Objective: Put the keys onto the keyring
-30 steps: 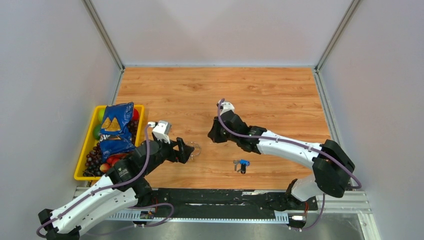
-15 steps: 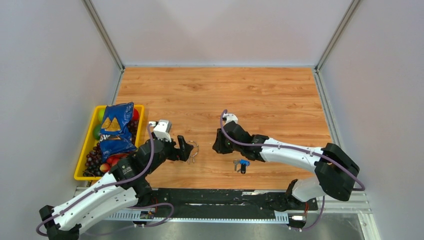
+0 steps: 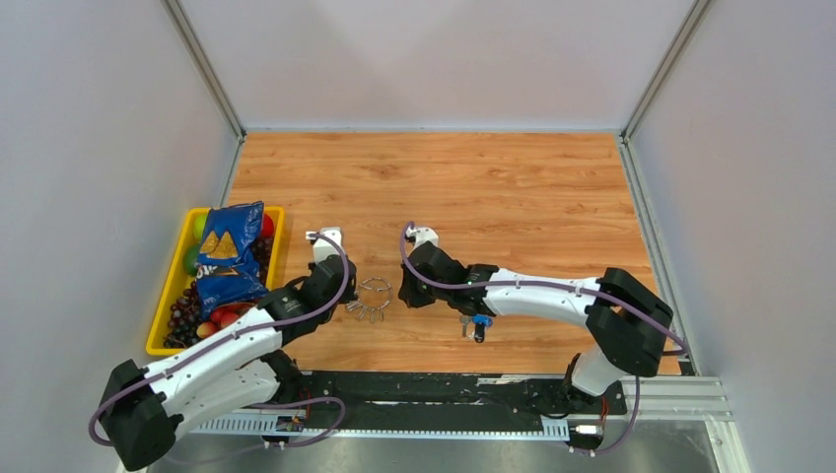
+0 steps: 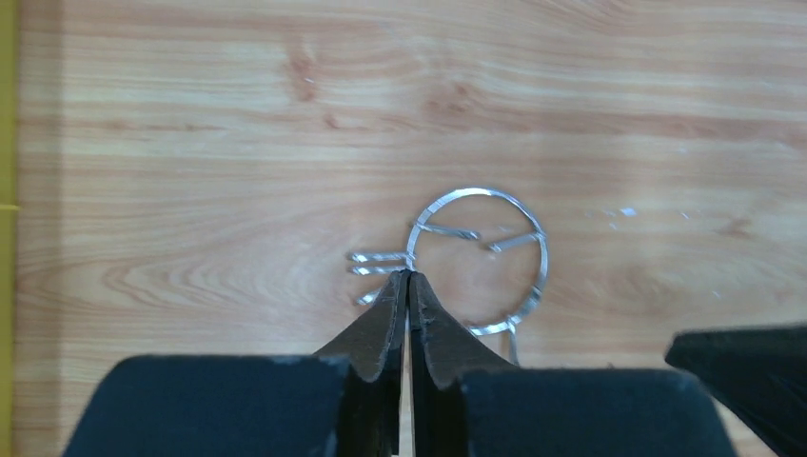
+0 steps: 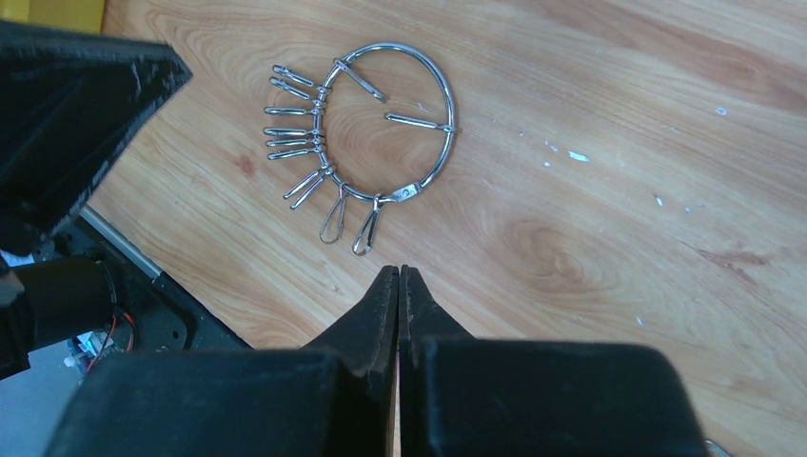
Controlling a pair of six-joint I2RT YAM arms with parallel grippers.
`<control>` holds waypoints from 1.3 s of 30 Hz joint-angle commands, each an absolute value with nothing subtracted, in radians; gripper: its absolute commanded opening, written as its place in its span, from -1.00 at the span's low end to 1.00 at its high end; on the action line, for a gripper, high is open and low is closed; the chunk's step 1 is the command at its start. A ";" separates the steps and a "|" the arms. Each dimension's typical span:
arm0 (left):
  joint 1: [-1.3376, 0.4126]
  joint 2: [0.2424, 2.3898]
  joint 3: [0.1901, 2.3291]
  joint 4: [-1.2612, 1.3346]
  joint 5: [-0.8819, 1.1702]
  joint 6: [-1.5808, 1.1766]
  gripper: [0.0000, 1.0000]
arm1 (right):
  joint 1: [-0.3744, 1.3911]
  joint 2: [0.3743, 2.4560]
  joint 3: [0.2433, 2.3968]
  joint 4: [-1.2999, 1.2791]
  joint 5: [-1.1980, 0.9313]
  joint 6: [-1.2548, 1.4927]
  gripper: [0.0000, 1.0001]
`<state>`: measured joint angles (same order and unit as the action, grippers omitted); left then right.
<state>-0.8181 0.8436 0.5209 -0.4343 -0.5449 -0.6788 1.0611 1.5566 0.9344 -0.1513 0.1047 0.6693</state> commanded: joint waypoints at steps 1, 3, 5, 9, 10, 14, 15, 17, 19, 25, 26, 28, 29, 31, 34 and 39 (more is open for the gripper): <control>-0.700 0.898 0.534 -0.331 -0.536 -0.687 -0.95 | 1.071 1.624 1.009 -0.080 0.108 0.652 -1.00; -0.667 0.935 0.529 -0.303 -0.541 -0.683 -0.99 | 1.071 1.659 1.029 -0.066 0.098 0.659 -1.00; -0.644 0.976 0.530 -0.277 -0.552 -0.675 -0.99 | 1.071 1.694 1.046 -0.043 0.078 0.665 -1.00; -0.612 1.082 0.539 -0.223 -0.573 -0.665 -0.99 | 1.079 1.761 1.080 -0.010 0.052 0.678 -1.00; -0.609 1.121 0.539 -0.202 -0.574 -0.663 -0.99 | 1.082 1.777 1.088 -0.009 0.049 0.680 -1.00; -0.602 1.221 0.543 -0.144 -0.576 -0.657 -0.99 | 1.086 1.825 1.107 0.030 0.040 0.682 -1.00; -0.602 1.246 0.544 -0.137 -0.572 -0.657 -0.99 | 1.087 1.837 1.110 0.033 0.043 0.682 -1.00; -0.600 1.277 0.543 -0.121 -0.559 -0.658 -0.99 | 1.086 1.856 1.109 0.038 0.052 0.680 -1.00; -0.600 1.304 0.539 -0.110 -0.546 -0.661 -0.99 | 1.087 1.873 1.108 0.042 0.064 0.672 -1.00; -0.600 1.352 0.516 -0.076 -0.459 -0.668 -0.99 | 1.078 1.892 1.087 0.043 0.113 0.657 -1.00; -0.601 1.354 0.513 -0.075 -0.441 -0.667 -0.99 | 1.074 1.888 1.078 0.043 0.120 0.658 -1.00; -0.602 1.354 0.499 -0.074 -0.419 -0.665 -0.99 | 1.061 1.883 1.061 0.042 0.130 0.659 -1.00; -0.602 1.350 0.494 -0.074 -0.410 -0.665 -0.99 | 1.051 1.880 1.051 0.040 0.133 0.662 -1.00; -0.601 1.338 0.477 -0.072 -0.374 -0.668 -0.99 | 1.027 1.874 1.036 0.035 0.132 0.666 -1.00; -0.603 1.312 0.432 -0.060 -0.292 -0.676 -0.99 | 0.996 1.859 1.009 0.030 0.137 0.667 -1.00; -0.627 1.292 0.378 -0.028 -0.188 -0.701 -0.99 | 0.945 1.841 0.987 0.008 0.146 0.652 -1.00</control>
